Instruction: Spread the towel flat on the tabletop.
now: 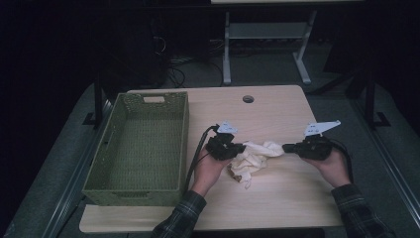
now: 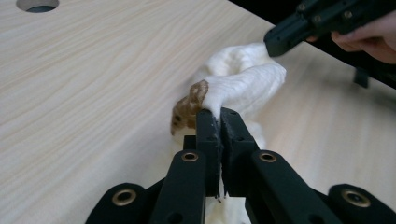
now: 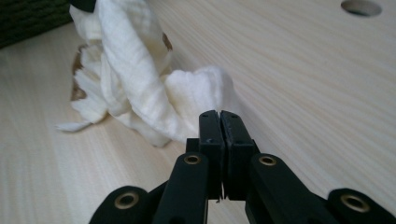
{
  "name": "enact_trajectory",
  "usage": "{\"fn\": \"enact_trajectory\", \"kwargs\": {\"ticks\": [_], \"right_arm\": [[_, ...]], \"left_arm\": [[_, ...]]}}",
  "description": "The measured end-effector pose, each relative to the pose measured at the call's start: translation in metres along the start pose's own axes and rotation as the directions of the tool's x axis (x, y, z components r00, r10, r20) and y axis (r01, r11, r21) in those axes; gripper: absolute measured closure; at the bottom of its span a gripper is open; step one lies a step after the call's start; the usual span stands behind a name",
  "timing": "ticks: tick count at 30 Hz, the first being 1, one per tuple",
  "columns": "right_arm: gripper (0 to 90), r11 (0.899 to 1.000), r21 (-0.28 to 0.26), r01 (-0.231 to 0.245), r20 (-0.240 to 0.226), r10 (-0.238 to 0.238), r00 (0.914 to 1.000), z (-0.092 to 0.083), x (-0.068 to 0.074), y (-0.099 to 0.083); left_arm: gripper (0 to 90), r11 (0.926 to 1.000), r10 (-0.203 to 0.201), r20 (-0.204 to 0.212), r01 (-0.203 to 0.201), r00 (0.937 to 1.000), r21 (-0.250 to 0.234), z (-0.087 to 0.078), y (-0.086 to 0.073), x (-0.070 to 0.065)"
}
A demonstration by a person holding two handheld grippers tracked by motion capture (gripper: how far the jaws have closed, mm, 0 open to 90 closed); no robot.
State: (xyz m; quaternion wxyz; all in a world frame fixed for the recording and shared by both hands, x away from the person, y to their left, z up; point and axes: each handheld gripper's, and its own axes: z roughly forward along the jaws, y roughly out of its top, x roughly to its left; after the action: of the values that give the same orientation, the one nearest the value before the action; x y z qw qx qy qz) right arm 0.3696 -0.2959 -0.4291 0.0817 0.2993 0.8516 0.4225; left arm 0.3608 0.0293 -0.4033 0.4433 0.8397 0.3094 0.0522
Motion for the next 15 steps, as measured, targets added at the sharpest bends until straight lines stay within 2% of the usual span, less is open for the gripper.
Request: {"fn": "enact_trajectory", "kwargs": {"ticks": [1,2,3,4,7,8,9,10,12,15], "right_arm": [[88.1,1.0,0.0,0.0,0.0,0.0,1.0,0.0,0.0,0.0],[88.1,1.0,0.019,-0.024,0.004,0.024,0.9997,0.006,-0.004,-0.003],[88.1,0.999,0.027,-0.022,0.01,0.021,0.9997,0.008,-0.006,-0.004],[88.1,0.999,0.039,-0.029,0.021,0.028,0.9994,0.011,-0.007,-0.005],[88.1,0.998,0.058,-0.031,0.039,0.029,0.9988,0.015,-0.011,-0.008],[88.1,0.996,0.07,-0.049,0.058,0.045,0.9973,0.017,-0.015,-0.011],[88.1,0.996,0.07,-0.049,0.058,0.045,0.9973,0.017,-0.015,-0.011],[87.8,0.995,0.071,-0.069,0.076,0.064,0.9951,0.016,-0.019,-0.013],[87.4,0.995,0.069,-0.077,0.085,0.071,0.9938,0.014,-0.023,-0.016],[87.1,0.995,0.057,-0.084,0.084,0.079,0.9933,0.012,-0.026,-0.019]], "left_arm": [[86.1,1.0,-0.001,-0.007,0.001,1.0,0.003,0.003,0.0,0.002],[84.1,0.9999,-0.015,-0.023,0.015,0.9996,0.002,0.011,0.0,0.006],[82.3,0.9999,-0.015,-0.023,0.015,0.9996,0.002,0.011,0.0,0.006],[81.1,0.9999,-0.011,-0.044,0.011,0.999,0.01,0.016,0.0,0.01],[76.6,0.9997,-0.021,-0.063,0.022,0.9978,0.014,0.02,-0.002,0.013],[75.4,0.9996,-0.021,-0.07,0.023,0.9973,0.014,0.019,-0.003,0.015],[74.3,0.9996,-0.021,-0.07,0.023,0.9973,0.014,0.019,-0.003,0.015],[73.0,0.9996,-0.027,-0.071,0.028,0.9971,0.007,0.017,-0.004,0.014],[70.9,0.9999,-0.01,-0.059,0.01,0.9982,0.003,0.011,-0.006,0.012],[65.3,0.9999,0.0,-0.038,0.001,0.9993,0.017,0.011,-0.009,0.01]]}}
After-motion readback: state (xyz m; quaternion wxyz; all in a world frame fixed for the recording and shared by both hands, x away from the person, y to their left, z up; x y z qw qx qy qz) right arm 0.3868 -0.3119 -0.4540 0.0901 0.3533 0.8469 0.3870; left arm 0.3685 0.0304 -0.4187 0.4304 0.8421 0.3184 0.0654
